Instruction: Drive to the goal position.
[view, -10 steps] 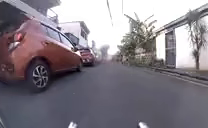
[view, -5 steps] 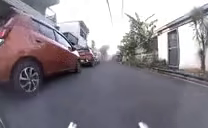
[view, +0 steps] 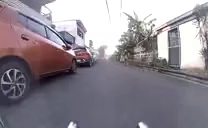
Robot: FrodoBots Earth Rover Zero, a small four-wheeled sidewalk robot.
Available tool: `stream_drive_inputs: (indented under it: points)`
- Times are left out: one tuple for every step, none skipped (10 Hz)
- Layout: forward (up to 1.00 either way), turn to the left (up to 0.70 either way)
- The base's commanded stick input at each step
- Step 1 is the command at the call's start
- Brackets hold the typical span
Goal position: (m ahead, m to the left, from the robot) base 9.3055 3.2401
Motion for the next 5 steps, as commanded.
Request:
stream_drive_inputs:
  points:
    - [0.7,0.0]
    - [0.7,0.0]
    - [0.7,0.0]
    - [0.7,0.0]
    - [0.7,0.0]
